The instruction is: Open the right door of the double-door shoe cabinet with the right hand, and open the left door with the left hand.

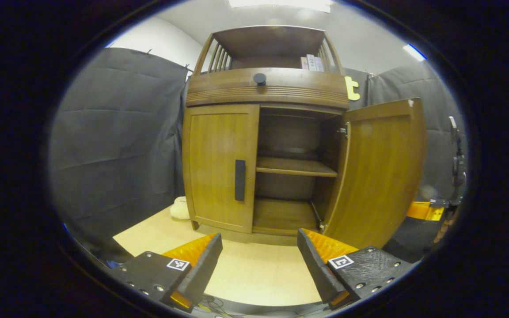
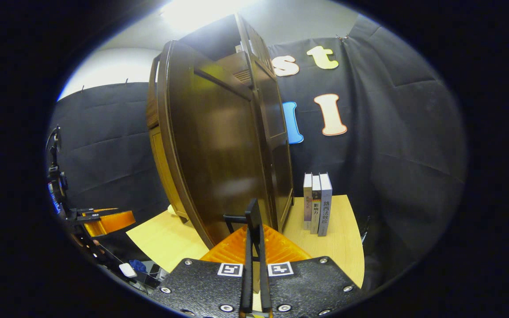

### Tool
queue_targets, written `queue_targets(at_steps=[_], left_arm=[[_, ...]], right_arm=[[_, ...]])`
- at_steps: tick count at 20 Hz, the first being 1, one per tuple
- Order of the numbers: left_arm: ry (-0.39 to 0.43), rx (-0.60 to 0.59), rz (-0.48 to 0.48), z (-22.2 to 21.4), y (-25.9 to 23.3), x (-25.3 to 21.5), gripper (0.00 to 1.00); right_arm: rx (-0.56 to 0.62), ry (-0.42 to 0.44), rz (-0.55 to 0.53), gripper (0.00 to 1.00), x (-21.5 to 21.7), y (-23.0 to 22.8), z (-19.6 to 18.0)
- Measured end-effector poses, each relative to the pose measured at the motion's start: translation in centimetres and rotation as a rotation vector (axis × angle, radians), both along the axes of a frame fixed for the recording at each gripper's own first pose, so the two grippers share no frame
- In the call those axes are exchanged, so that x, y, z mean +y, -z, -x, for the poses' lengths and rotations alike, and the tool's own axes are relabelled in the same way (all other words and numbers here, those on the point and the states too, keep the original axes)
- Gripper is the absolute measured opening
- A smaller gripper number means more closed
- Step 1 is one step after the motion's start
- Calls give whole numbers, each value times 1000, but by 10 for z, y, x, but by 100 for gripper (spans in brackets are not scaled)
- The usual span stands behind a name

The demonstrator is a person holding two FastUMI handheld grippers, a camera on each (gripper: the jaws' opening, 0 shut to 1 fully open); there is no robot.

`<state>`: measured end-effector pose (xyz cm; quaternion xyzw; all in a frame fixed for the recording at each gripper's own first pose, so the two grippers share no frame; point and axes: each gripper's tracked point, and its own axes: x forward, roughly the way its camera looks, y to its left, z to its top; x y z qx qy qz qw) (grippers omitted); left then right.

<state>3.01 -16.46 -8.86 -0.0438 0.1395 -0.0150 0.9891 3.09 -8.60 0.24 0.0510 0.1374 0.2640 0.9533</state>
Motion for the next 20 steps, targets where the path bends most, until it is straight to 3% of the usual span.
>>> queue_targets(at_steps=[1,5,8,10,11,13,20], left_arm=[[-9,-5,-1,-11,3,10,98],[14,-41,-15,-61,6,39,100],[66,-57,-34,-110,3,50,100],[70,-74,-43,-146,2,58,100],[76,-78,-39,-160,5,60,100],[102,-79,-17,-187,12,59,100],[198,-81,-2,-251,34,46,100]], right_arm=[[-5,21,4,7,-5,1,0],[-4,170,2,57,-35,-2,7],[7,348,-10,95,-60,-6,16],[8,455,-20,95,-72,-8,24],[18,506,-23,91,-76,-5,29],[34,591,-45,95,-79,-5,44],[27,794,-2,95,-77,-7,86]])
